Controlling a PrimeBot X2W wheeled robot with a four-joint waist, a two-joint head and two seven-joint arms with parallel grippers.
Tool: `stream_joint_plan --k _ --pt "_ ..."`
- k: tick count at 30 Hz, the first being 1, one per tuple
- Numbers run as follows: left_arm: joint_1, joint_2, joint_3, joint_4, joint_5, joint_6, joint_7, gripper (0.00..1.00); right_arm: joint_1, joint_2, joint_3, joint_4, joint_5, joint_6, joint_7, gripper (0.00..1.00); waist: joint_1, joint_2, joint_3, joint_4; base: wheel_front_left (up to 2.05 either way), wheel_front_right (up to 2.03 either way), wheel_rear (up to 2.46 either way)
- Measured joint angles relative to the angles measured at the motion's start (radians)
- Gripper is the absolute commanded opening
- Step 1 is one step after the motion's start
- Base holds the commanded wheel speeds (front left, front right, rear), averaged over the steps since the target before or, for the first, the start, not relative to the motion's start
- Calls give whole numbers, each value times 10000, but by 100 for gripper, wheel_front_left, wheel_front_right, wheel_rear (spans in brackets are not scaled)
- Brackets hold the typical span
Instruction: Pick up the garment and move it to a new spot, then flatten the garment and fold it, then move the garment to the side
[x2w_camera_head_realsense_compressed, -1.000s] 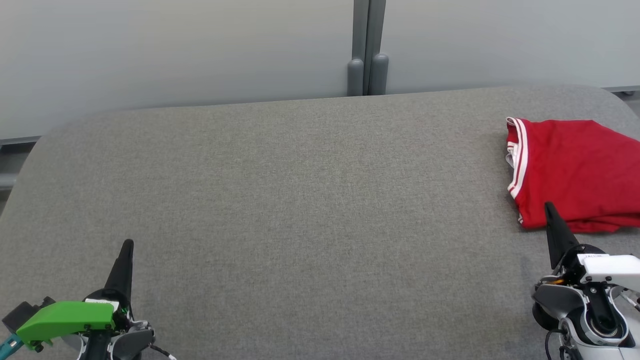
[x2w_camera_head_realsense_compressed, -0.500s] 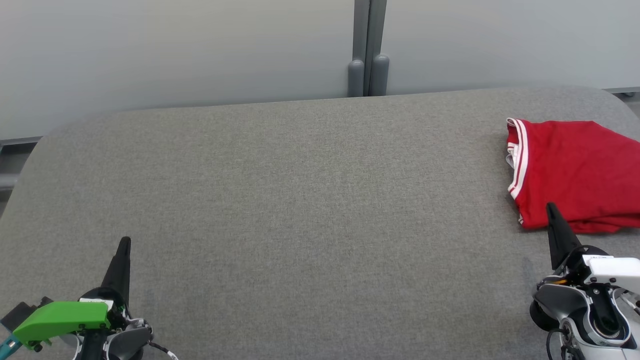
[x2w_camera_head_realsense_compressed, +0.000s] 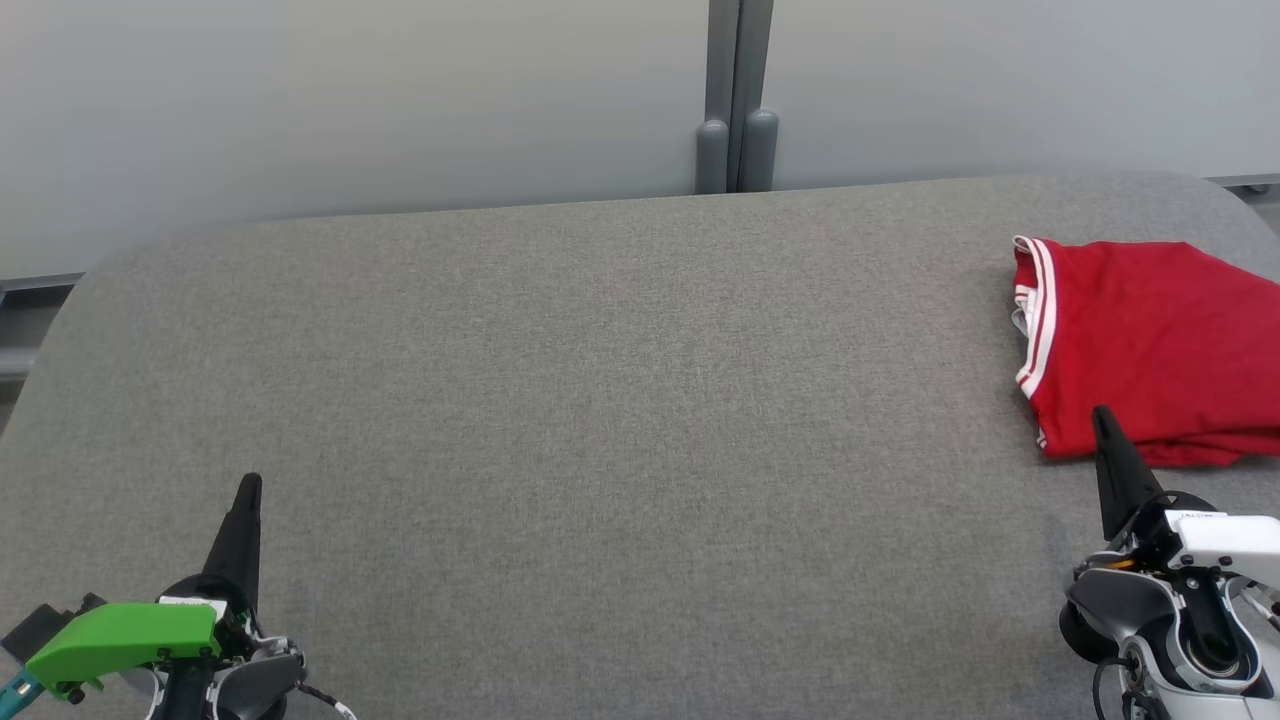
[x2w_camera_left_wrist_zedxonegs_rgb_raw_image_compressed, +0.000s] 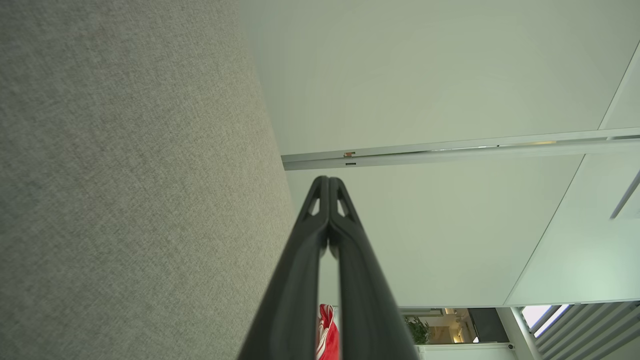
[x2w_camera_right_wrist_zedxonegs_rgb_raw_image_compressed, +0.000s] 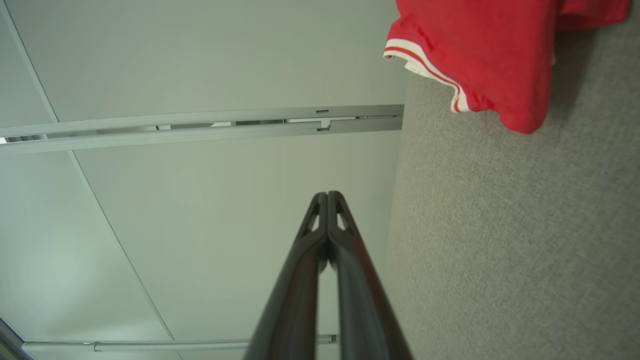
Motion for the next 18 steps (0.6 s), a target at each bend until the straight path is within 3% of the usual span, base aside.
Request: stream_joint_plan --k 18 --pt "0 -2 0 -4 0 0 0 0 -2 2 -10 12 0 0 8 0 0 0 0 0 0 0 0"
